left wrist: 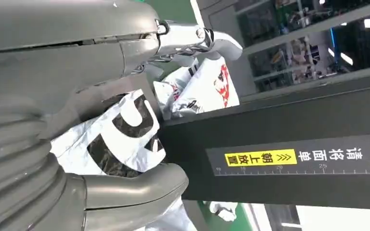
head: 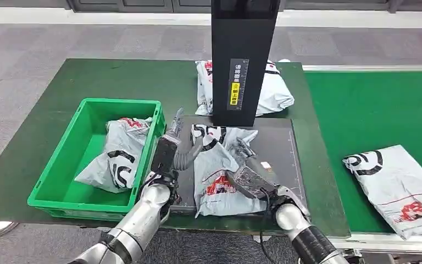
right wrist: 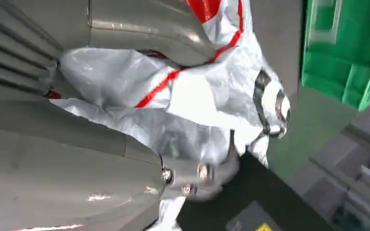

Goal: Moved the parcel from conveyor to table for the left to box.

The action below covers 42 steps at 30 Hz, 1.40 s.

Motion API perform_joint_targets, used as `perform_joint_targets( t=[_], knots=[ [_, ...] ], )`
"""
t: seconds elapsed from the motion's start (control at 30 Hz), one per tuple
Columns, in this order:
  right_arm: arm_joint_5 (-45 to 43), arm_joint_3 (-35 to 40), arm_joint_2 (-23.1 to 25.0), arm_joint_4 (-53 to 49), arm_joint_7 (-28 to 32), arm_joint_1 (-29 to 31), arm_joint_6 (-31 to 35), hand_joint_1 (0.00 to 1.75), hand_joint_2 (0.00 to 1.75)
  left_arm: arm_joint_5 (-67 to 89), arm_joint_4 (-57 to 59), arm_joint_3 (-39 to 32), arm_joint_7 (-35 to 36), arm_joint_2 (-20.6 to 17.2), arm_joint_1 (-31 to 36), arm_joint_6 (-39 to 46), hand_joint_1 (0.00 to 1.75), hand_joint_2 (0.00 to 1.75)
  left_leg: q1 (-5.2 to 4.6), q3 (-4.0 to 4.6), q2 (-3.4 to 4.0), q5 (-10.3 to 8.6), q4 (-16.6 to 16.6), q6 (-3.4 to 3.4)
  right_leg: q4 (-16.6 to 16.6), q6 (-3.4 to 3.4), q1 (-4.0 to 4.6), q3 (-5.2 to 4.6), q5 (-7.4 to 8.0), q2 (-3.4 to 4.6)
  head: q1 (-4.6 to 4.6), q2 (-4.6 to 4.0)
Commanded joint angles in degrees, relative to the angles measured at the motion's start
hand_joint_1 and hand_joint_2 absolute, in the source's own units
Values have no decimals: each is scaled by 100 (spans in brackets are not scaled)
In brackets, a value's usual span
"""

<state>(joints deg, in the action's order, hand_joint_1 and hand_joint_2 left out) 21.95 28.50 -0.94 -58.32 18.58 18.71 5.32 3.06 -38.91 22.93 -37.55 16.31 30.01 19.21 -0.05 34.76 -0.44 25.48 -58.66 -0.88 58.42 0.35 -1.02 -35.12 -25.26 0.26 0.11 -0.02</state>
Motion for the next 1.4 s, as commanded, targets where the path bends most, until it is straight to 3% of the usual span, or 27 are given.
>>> perform_joint_targets(
  t=[0.03,0.23,0.37,0.5,0.73,1.2,1.33,1.4],
  knots=[
    [-177,-1173,345,-887,444,-400,1165,0,0,172,57,232,136,-68,97,45,0,175,13,-24,-2,2,22,-1,-33,-8,16,33,0,-12,0,0],
    [-884,-1806,515,-1133,834,-489,1452,0,0,382,355,677,356,26,269,-149,0,175,7,-14,-5,-1,13,-1,-18,-6,8,20,0,-12,0,0],
    [-2349,-2529,569,-1155,986,-572,950,0,0,618,757,1273,403,321,582,-429,0,175,3,2,-17,-1,0,0,-5,-3,4,7,-4,-23,0,0],
    [-2717,-3343,726,-1254,1358,-567,1300,0,0,180,870,2655,913,369,748,-504,0,175,5,4,-47,-6,0,3,-14,-1,6,16,-6,-55,0,0],
    [-2730,-3382,766,-1333,1338,-593,1259,0,0,-11,947,2829,868,369,784,-430,0,175,-3,-9,-2,4,4,1,-19,-4,-1,16,2,-7,0,2],
    [-2730,-3382,766,-1333,1338,-593,1259,0,0,-11,947,2829,868,369,784,-430,0,175,-9,1,2,1,0,4,-5,0,-8,-3,1,-3,0,0],
    [-2834,-3823,888,-1749,1428,-812,1466,0,0,489,1403,4079,1856,369,945,-444,0,175,-5,1,-3,3,-2,2,-7,-2,-4,2,0,-9,0,2],
    [-2778,-3718,741,-1799,1192,-1021,1342,0,0,816,1778,4505,2351,369,866,-371,0,175,-7,-2,-12,1,0,2,-8,-2,-6,6,-3,-18,0,0]
  ],
)
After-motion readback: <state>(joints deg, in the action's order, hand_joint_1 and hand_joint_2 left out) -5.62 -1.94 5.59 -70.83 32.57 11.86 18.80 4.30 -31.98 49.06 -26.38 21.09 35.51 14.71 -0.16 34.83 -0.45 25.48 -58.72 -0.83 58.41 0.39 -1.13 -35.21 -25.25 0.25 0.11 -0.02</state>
